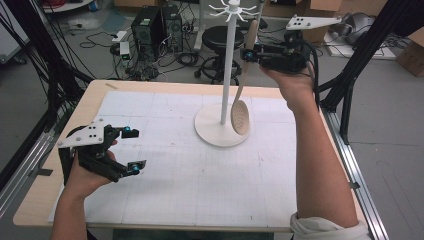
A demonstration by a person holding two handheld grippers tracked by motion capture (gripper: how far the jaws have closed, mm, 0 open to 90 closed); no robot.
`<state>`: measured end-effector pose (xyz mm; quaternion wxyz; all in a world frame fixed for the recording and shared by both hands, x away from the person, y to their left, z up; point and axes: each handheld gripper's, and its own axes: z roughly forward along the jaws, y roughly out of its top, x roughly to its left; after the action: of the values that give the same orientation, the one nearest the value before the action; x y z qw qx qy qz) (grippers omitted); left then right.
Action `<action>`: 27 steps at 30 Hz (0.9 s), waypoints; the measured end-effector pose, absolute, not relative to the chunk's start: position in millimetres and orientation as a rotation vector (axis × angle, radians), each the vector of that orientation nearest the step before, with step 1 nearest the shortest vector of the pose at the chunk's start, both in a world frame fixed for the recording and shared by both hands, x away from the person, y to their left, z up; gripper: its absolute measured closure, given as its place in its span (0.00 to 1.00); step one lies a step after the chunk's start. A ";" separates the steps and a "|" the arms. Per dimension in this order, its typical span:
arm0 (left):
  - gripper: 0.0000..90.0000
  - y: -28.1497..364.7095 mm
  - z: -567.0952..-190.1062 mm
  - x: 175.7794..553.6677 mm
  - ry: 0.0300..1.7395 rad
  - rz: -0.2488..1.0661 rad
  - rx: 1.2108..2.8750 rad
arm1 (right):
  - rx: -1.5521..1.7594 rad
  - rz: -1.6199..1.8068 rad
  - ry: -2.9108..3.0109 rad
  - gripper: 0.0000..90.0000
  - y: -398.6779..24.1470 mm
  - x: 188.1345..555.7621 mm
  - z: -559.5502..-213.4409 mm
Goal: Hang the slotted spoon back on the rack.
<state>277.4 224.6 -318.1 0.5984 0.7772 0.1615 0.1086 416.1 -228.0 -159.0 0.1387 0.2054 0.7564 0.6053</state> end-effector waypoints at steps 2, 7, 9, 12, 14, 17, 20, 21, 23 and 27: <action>0.08 225.0 -317.8 277.0 0.377 0.254 1.802 | 0.612 1.743 2.188 0.76 -226.9 419.0 -160.0; 0.08 225.8 -318.1 277.5 0.375 0.250 1.802 | 0.631 1.733 2.179 0.76 -225.6 423.1 -157.7; 0.08 225.7 -318.3 277.8 0.373 0.252 1.805 | 0.626 1.724 2.180 0.76 -223.6 424.3 -155.9; 0.08 224.8 -318.8 277.5 0.369 0.248 1.804 | 0.630 1.704 2.188 0.76 -220.0 426.3 -154.2; 0.08 224.9 -318.7 277.1 0.372 0.248 1.803 | 0.641 1.692 2.194 0.76 -217.9 427.4 -153.2; 0.08 226.9 -318.0 277.1 0.366 0.250 1.800 | 0.655 1.677 2.193 0.76 -216.1 428.9 -151.1; 0.08 228.0 -317.8 276.7 0.366 0.244 1.796 | 0.664 1.669 2.191 0.76 -215.8 429.6 -150.4; 0.08 227.9 -317.8 276.7 0.365 0.243 1.795 | 0.663 1.667 2.189 0.76 -215.8 429.9 -150.5; 0.08 227.7 -317.9 276.7 0.366 0.244 1.796 | 0.666 1.669 2.187 0.76 -216.5 430.3 -150.7; 0.08 227.3 -318.0 276.6 0.362 0.241 1.796 | 0.690 1.659 2.178 0.76 -218.7 431.6 -150.6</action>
<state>276.6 227.3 -318.0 0.6028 0.7755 0.1561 0.1039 431.6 -218.7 -150.6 0.1584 0.2413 0.7617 0.5801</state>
